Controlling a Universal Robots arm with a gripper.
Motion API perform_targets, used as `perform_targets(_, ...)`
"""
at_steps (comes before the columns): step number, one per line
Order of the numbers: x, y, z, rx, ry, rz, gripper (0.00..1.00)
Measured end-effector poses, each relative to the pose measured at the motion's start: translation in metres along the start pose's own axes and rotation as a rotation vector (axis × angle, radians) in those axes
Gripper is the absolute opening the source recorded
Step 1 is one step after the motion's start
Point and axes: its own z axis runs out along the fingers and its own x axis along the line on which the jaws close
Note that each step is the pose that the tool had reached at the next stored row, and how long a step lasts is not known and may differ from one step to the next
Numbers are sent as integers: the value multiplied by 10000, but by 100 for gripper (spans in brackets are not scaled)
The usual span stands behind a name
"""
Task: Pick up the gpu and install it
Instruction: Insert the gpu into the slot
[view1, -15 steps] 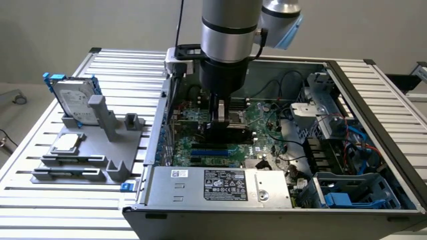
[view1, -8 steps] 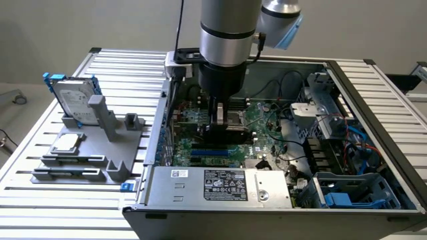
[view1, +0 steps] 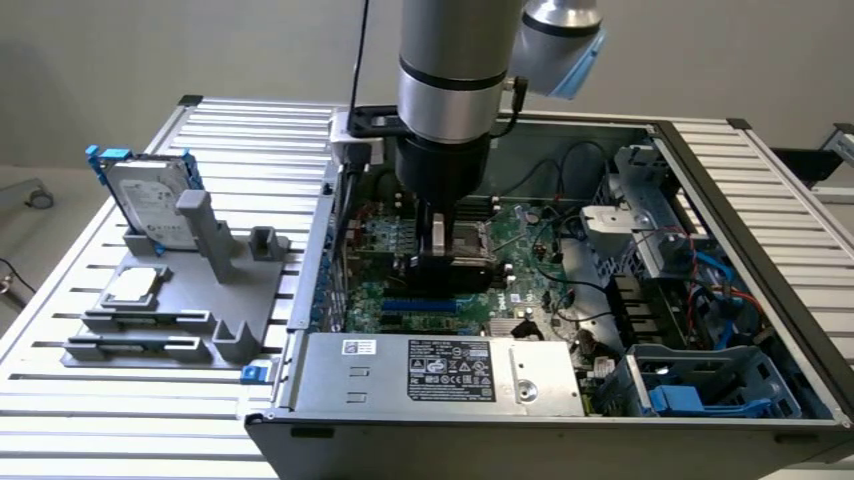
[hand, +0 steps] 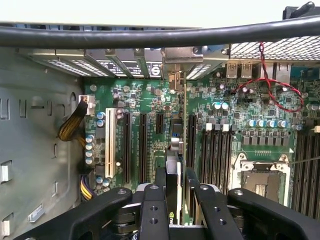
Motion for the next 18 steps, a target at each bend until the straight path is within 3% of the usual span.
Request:
perform_targets(10, 5, 5, 121, -2, -1, 0, 27)
perform_targets(18, 12, 5, 170, -37, 2, 1, 27)
